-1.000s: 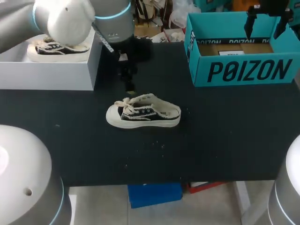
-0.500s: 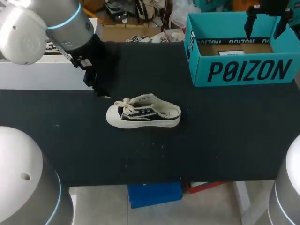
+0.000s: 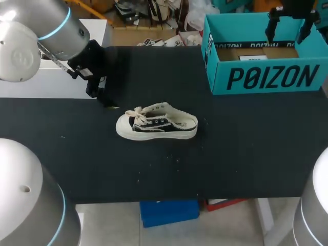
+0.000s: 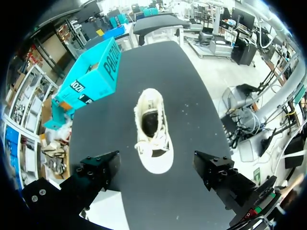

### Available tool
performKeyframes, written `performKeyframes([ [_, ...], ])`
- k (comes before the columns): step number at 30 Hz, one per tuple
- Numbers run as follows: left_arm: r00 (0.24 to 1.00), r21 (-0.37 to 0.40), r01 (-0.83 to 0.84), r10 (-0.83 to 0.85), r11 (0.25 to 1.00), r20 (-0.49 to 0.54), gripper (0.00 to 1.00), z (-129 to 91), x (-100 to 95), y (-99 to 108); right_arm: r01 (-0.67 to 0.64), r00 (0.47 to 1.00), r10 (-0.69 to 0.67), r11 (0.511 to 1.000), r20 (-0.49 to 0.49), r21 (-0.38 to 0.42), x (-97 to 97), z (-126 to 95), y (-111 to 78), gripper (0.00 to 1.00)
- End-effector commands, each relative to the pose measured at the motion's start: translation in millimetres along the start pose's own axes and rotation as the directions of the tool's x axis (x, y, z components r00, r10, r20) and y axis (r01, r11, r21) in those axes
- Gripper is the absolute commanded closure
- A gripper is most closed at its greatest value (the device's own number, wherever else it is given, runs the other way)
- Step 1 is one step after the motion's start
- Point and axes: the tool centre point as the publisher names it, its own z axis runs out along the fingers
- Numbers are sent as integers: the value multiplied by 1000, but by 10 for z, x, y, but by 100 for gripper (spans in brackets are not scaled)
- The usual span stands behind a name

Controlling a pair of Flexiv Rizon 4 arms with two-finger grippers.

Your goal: Take the shoe out of the shoebox, open the shoe tongue, remove and reinsert the insole, then place the shoe into the shoebox

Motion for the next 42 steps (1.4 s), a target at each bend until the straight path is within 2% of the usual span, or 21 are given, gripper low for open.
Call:
performKeyframes([
  [1, 1000, 5, -3, 3, 1000, 4, 0, 4, 9, 18, 743, 667, -744, 663, 24, -97, 290, -235, -704, 0],
  [2, 1000, 5, -3, 3, 1000, 4, 0, 4, 9, 18, 823, 564, -826, 562, -4, -84, 304, -259, -884, 0],
  [18, 1000, 5, -3, 3, 1000, 4, 0, 4, 9, 18, 823, 564, -826, 562, -4, -84, 304, -259, -884, 0],
  [19, 1000, 5, -3, 3, 1000, 4, 0, 4, 9, 18, 866, 495, -869, 494, -9, -77, 409, -213, -1024, 0],
  [20, 1000, 5, -3, 3, 1000, 4, 0, 4, 9, 18, 915, 403, -915, 402, 19, -48, 483, -196, -1141, 0],
  [21, 1000, 5, -3, 3, 1000, 4, 0, 4, 9, 18, 941, 332, -941, 327, 64, -85, 591, -169, -1262, 0],
  [23, 1000, 5, -3, 3, 1000, 4, 0, 4, 9, 18, 966, 221, -972, 207, 79, -156, 766, -87, -1386, 0],
  [24, 1000, 5, -3, 3, 1000, 4, 0, 4, 9, 18, 977, 114, -985, 89, 125, -192, 909, -11, -1488, 0],
  [25, 1000, 5, -3, 3, 1000, 4, 0, 4, 9, 18, 973, 54, -990, 22, 132, -231, 1008, 74, -1565, 0],
  [42, 1000, 5, -3, 3, 1000, 4, 0, 4, 9, 18, 973, 54, -990, 22, 132, -231, 1008, 74, -1565, 0],
])
